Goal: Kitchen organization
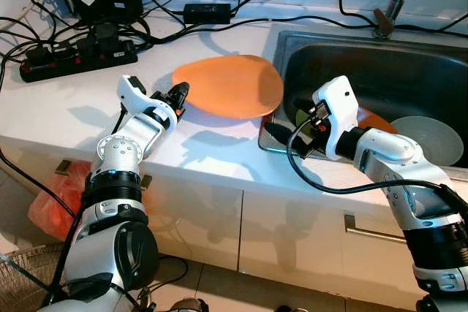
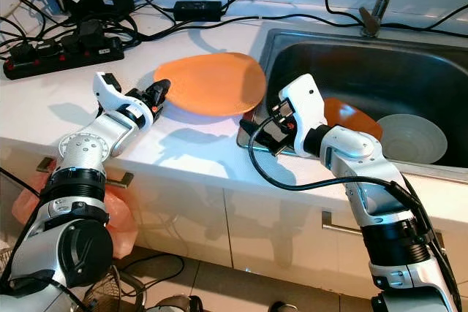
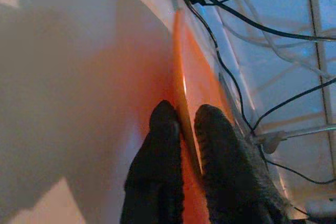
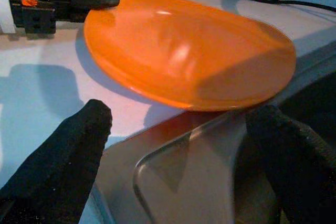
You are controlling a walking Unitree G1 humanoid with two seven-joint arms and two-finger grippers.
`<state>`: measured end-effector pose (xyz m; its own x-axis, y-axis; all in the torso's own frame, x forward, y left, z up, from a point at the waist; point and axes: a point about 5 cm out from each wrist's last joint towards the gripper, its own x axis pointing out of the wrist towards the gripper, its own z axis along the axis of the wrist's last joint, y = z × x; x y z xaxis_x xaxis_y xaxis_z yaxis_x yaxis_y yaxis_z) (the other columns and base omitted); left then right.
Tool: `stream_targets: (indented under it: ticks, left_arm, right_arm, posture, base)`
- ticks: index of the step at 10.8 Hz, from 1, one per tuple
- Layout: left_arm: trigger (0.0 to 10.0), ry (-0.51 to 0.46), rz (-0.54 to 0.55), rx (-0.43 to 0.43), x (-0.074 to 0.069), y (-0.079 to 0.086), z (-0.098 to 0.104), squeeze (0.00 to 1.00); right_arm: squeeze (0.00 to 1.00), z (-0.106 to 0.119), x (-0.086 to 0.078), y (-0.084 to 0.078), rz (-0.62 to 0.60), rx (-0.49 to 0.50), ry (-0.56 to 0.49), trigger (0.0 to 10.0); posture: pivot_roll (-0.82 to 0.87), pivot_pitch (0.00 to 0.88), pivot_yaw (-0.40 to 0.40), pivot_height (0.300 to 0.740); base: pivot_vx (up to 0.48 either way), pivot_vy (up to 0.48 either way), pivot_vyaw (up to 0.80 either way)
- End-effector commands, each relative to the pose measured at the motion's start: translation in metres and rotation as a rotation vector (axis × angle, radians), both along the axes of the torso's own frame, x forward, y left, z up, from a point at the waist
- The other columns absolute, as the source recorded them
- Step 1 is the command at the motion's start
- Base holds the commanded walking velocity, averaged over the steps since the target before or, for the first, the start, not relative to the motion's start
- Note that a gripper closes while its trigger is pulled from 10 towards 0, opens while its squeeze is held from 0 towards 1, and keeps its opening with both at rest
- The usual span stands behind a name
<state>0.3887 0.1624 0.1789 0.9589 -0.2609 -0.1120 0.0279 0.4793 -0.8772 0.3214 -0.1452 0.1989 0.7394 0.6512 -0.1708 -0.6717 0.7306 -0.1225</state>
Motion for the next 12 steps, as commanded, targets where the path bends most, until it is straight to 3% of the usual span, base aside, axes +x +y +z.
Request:
stream_targets:
  ticks: [1,3,6,8,9,12]
  left_arm:
    - [0.0,0.095,-0.031,-0.012,-0.006,-0.006,-0.024,0.0]
    - [0.0,0.083,-0.027,-0.019,-0.006,-0.005,-0.024,0.0]
    - [0.0,-0.079,-0.009,-0.067,-0.005,-0.001,-0.01,0.0]
    - [0.0,-0.262,0.007,-0.155,-0.008,0.006,0.004,0.0]
    - [0.0,-0.362,0.03,-0.244,-0.01,0.014,0.016,0.0]
    - [0.0,-0.431,-0.027,-0.26,-0.016,0.011,0.02,0.0]
  right_arm:
    - [0.0,-0.007,-0.002,-0.001,0.006,-0.017,0.032,10.0]
    - [0.0,-0.008,-0.002,-0.001,0.005,-0.016,0.036,10.0]
    - [0.0,-0.009,-0.001,-0.002,-0.013,0.014,0.05,10.0]
    - [0.0,-0.006,0.003,-0.002,-0.06,0.114,0.064,10.0]
    - [0.0,-0.005,0.007,-0.002,-0.102,0.187,0.077,10.0]
    - [0.0,0.006,0.017,-0.004,-0.169,0.448,0.101,10.0]
  posture:
    - [0.01,0.097,0.039,0.74]
    - [0.01,0.097,0.041,0.74]
    - [0.01,0.097,0.04,0.74]
    - [0.02,0.1,0.045,0.74]
    - [0.02,0.101,0.048,0.74]
    - [0.03,0.106,0.058,0.74]
  base:
    - [0.0,0.0,0.0]
    - [0.0,0.0,0.0]
    - [0.0,0.0,0.0]
    - [0.0,0.0,0.0]
    - [0.0,0.0,0.0]
    - [0.0,0.0,0.0]
